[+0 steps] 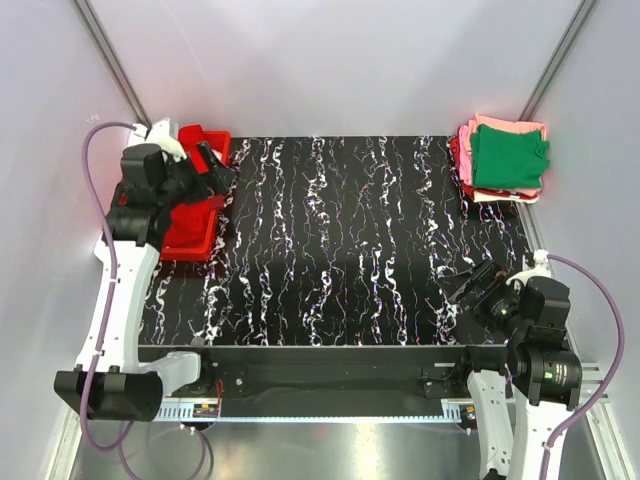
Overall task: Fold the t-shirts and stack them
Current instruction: Grab the tshirt from the pile
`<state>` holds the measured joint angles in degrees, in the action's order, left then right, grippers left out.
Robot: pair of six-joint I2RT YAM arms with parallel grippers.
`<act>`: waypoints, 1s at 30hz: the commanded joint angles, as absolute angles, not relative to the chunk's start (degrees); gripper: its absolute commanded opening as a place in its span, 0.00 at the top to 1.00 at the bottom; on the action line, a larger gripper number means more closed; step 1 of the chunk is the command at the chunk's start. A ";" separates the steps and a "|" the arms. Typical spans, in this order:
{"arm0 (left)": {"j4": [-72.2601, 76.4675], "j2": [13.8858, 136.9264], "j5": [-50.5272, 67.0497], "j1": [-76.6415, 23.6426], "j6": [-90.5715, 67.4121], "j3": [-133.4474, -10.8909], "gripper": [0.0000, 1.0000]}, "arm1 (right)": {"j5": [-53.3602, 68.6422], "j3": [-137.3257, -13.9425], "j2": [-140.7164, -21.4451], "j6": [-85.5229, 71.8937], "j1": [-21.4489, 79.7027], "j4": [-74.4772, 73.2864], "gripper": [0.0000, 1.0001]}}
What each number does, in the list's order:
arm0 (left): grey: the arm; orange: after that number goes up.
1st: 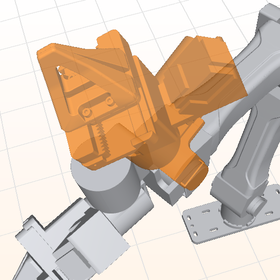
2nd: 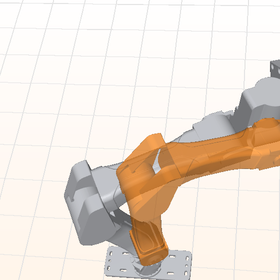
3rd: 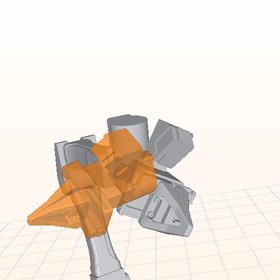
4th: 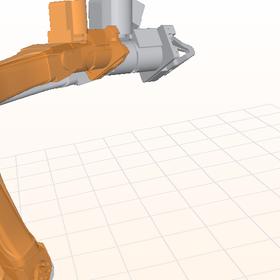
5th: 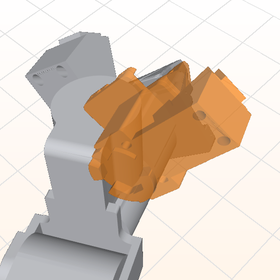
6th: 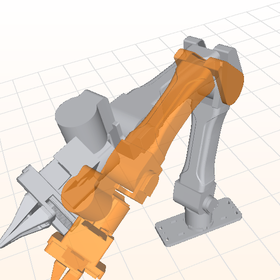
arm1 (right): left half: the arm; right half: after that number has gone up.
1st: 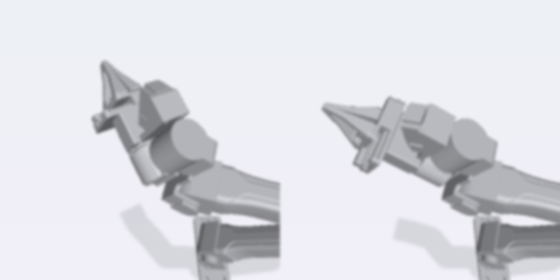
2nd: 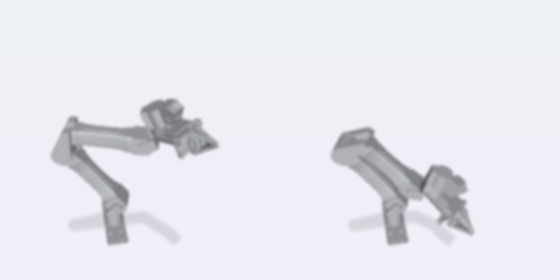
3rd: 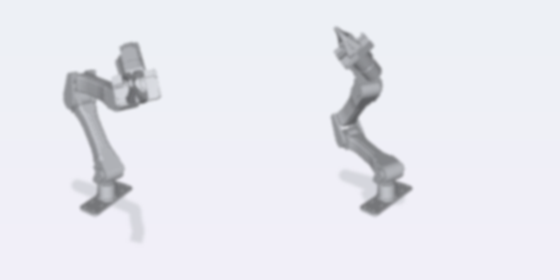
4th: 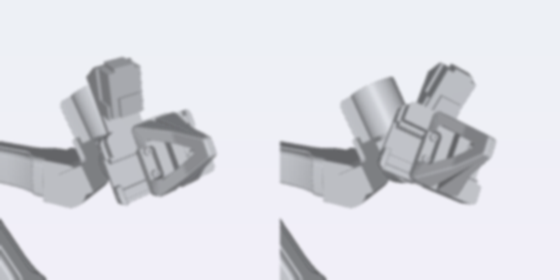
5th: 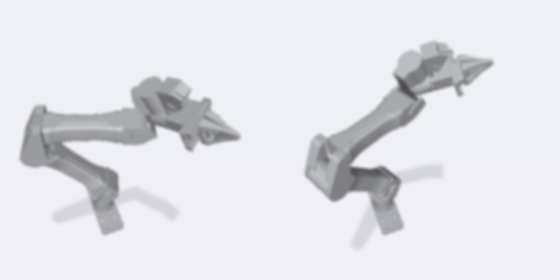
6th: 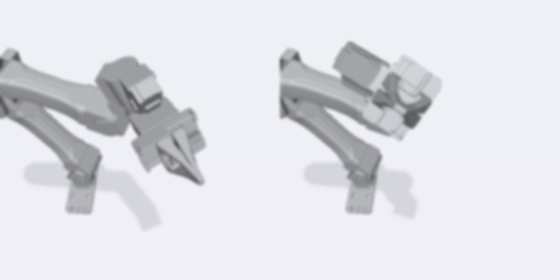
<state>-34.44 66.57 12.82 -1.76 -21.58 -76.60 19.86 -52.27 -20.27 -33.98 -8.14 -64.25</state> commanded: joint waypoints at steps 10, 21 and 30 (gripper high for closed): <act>-38.58 73.56 4.50 7.12 -27.15 -72.25 0.01 | 21.88 -53.17 -17.76 -34.37 -7.73 -64.34 0.00; -41.57 90.60 -10.01 12.22 -27.33 -79.27 0.06 | 23.82 -51.86 -16.44 -34.98 -7.73 -63.72 0.00; -42.35 108.62 -15.64 12.83 -26.63 -91.22 0.17 | 24.96 -52.56 -17.14 -34.98 -7.73 -63.37 0.00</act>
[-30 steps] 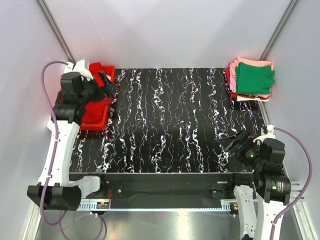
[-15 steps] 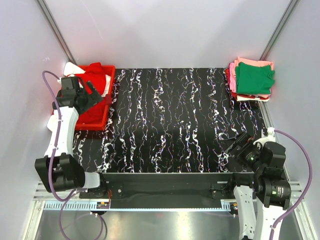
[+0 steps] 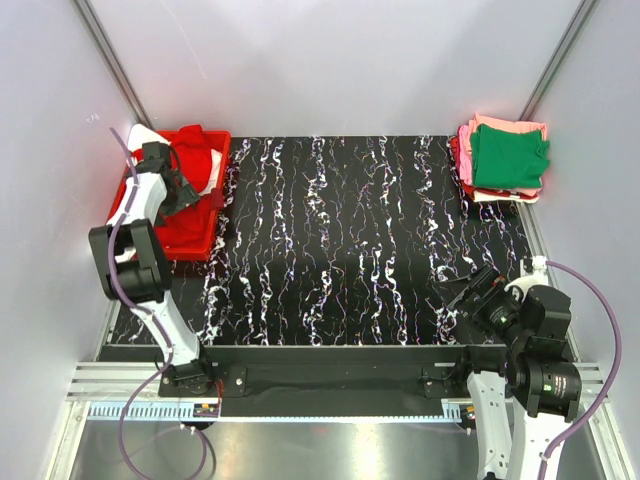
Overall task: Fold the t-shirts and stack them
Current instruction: Grab the tshirt from the pile, then move the tshirt to the center of the board
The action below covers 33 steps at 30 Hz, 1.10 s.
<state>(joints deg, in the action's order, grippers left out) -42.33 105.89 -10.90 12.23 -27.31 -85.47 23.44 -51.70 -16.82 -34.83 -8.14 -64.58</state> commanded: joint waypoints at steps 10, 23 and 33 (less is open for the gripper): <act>-44.21 115.06 -13.71 15.73 -26.63 -96.59 1.00 | 23.91 -51.15 -16.87 -33.49 -7.73 -63.72 0.00; -47.55 93.61 -7.86 4.50 -24.71 -123.35 1.00 | 23.29 -55.10 -20.38 -34.81 -7.73 -61.61 0.00; -47.55 88.34 25.31 -10.62 -21.55 -120.44 0.16 | 17.31 -61.79 -25.75 -34.01 -7.73 -63.19 0.00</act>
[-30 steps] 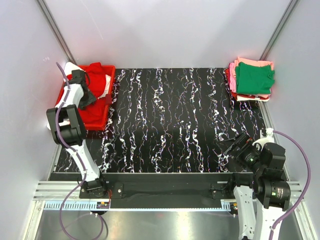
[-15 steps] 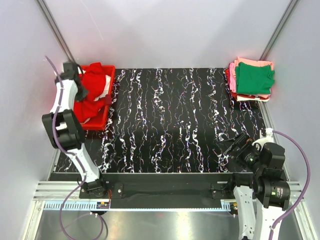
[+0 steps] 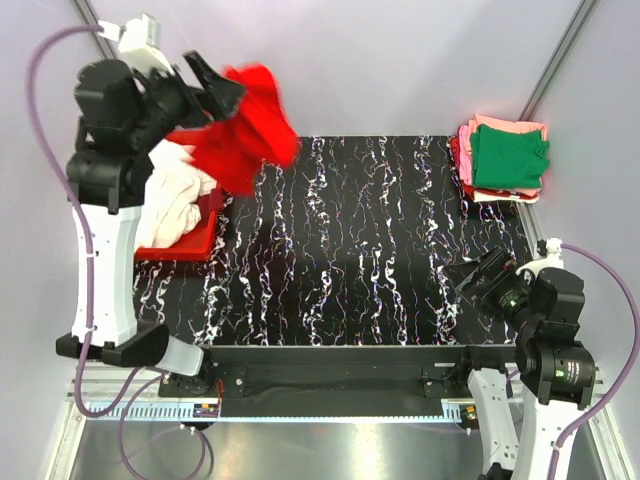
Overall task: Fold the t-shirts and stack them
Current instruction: Move the tshirt to the center of the board, then flatten the tshirt out
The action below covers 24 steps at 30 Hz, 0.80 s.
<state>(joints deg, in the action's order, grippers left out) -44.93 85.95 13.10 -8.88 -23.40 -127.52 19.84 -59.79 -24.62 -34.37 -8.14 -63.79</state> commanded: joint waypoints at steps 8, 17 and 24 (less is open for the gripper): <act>-47.73 79.30 18.82 -13.71 -20.65 -91.26 0.01 | 26.88 -58.19 -28.11 -32.87 -7.73 -62.40 0.00; -45.36 68.74 13.71 -13.80 -23.38 -68.49 0.01 | 30.06 -49.76 -36.36 -30.06 -7.65 -60.48 0.00; -41.75 68.20 12.75 -14.24 -23.73 -58.98 0.01 | 8.64 -56.05 -65.35 -35.50 16.20 -48.34 0.00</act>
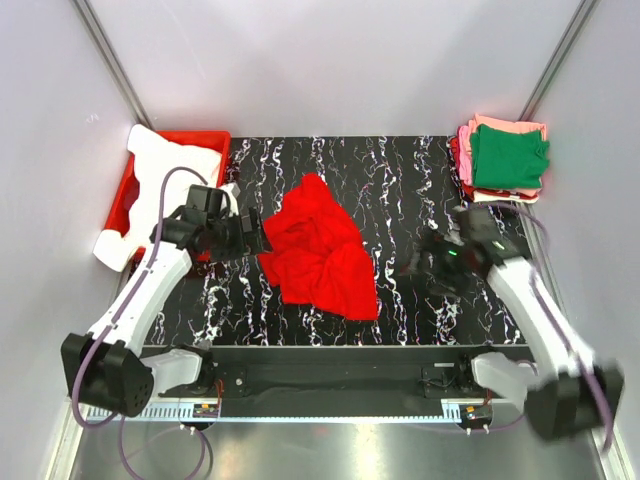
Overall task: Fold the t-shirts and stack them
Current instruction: Flatten the tshirt out
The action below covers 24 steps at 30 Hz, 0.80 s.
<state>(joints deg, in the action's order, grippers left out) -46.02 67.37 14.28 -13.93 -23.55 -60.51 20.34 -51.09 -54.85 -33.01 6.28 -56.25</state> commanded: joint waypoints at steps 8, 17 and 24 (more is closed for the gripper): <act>-42.37 64.34 11.08 -14.24 -21.36 -55.30 0.01 | 8.17 -43.51 -72.68 -51.23 31.81 -29.72 0.09; -38.59 63.20 13.01 -14.24 -22.50 -50.02 0.01 | 6.51 -43.68 -85.24 -52.12 36.64 -23.73 0.16; -38.32 61.26 12.39 -14.24 -22.50 -47.90 0.01 | 6.42 -43.24 -93.34 -53.70 40.07 -19.08 0.51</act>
<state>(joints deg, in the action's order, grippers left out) -41.30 63.24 12.64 -14.00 -22.50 -48.49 9.63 -45.34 -89.71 -52.80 38.59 -22.31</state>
